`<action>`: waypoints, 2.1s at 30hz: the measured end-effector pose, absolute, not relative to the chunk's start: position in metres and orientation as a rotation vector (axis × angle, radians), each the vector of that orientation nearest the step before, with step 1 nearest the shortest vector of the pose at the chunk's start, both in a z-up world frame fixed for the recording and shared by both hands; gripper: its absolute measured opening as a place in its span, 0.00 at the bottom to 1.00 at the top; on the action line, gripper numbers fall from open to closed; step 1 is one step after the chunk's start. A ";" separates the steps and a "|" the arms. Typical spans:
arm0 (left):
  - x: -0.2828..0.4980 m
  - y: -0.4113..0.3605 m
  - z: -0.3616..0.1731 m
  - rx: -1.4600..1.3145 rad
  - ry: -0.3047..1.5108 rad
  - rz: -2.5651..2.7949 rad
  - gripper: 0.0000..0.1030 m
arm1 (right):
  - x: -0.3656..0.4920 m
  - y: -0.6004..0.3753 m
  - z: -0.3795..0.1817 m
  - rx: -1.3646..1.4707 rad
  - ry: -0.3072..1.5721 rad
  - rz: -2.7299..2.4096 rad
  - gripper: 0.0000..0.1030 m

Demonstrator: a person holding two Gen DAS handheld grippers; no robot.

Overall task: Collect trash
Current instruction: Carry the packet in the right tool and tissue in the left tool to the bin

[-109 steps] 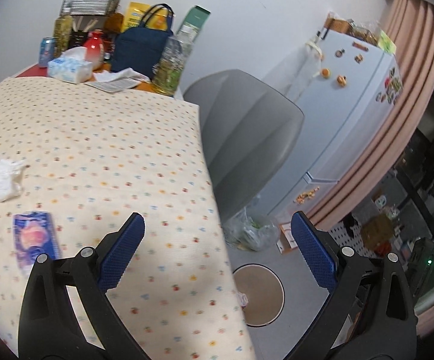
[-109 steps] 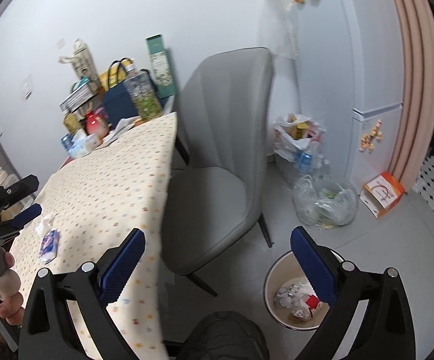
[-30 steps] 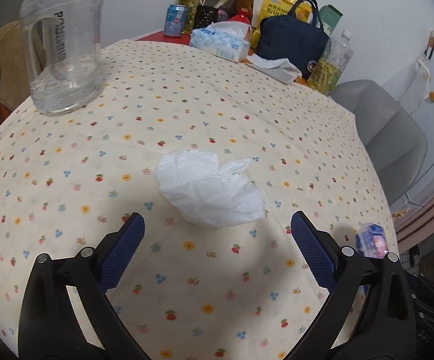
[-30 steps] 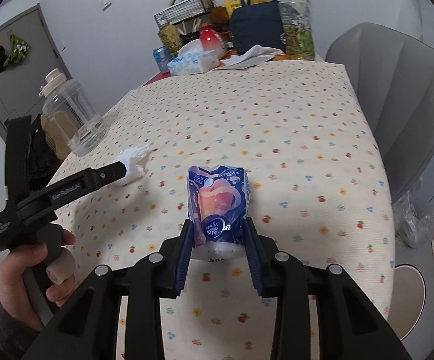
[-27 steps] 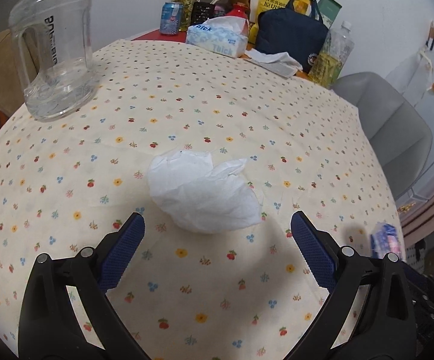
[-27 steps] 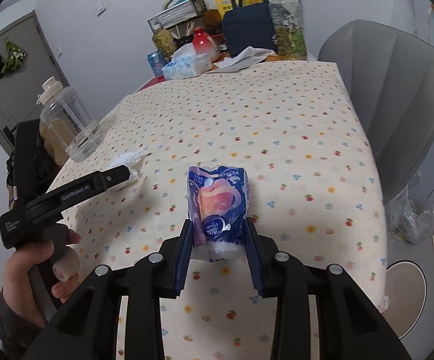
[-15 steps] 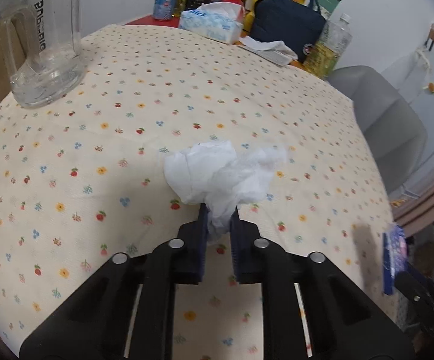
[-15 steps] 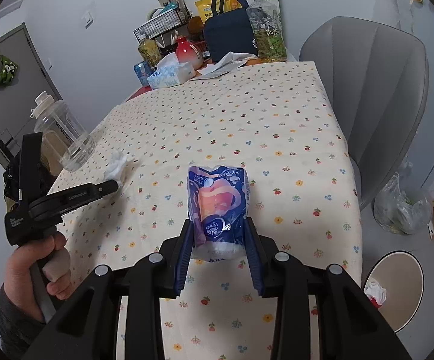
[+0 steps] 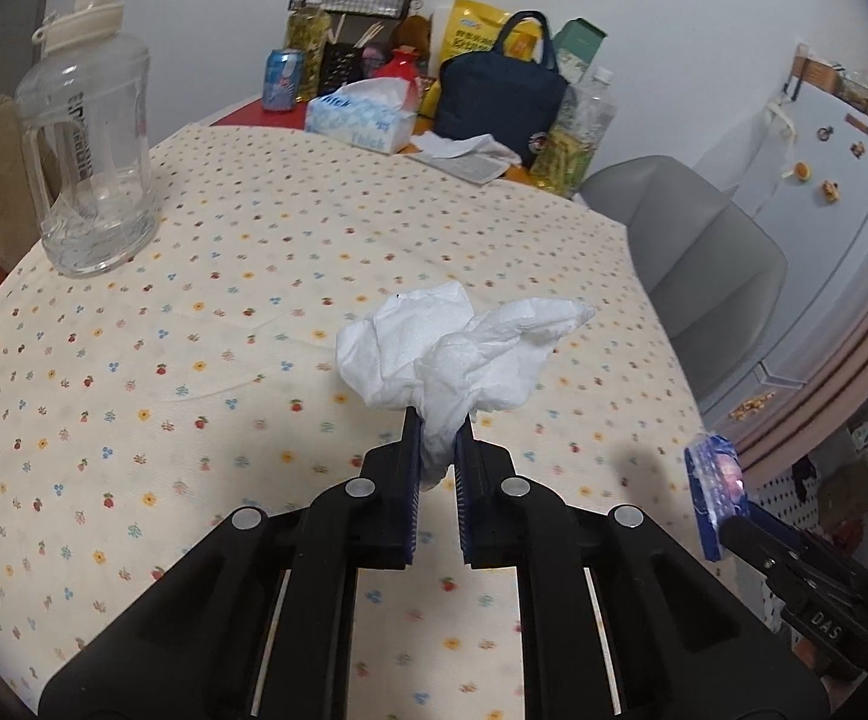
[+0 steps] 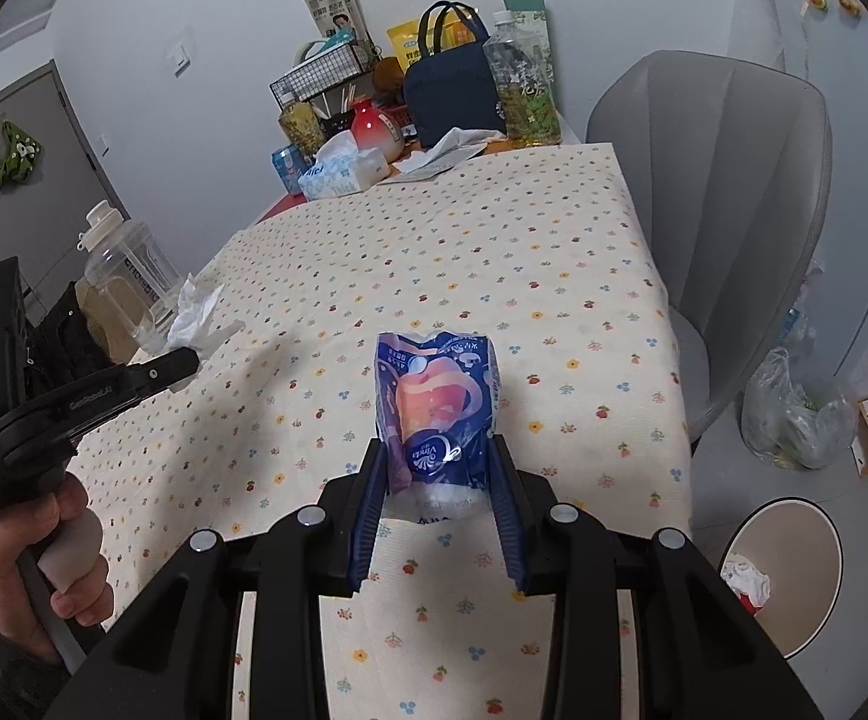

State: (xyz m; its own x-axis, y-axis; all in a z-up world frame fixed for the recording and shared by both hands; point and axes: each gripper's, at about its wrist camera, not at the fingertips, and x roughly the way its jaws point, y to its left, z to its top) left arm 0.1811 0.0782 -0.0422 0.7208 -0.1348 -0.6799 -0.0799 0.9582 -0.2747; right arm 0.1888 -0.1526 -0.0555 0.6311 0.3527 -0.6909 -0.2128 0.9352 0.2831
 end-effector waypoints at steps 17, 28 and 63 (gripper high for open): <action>0.179 -0.021 -0.029 -0.225 0.760 -0.230 0.10 | 0.164 -0.234 -0.044 0.241 0.784 0.200 0.33; 0.190 -0.095 -0.031 -0.160 0.784 -0.338 0.10 | 0.156 -0.301 -0.052 0.296 0.781 0.084 0.33; 0.213 -0.243 -0.087 -0.001 0.940 -0.506 0.10 | 0.138 -0.467 -0.134 0.471 0.811 -0.261 0.69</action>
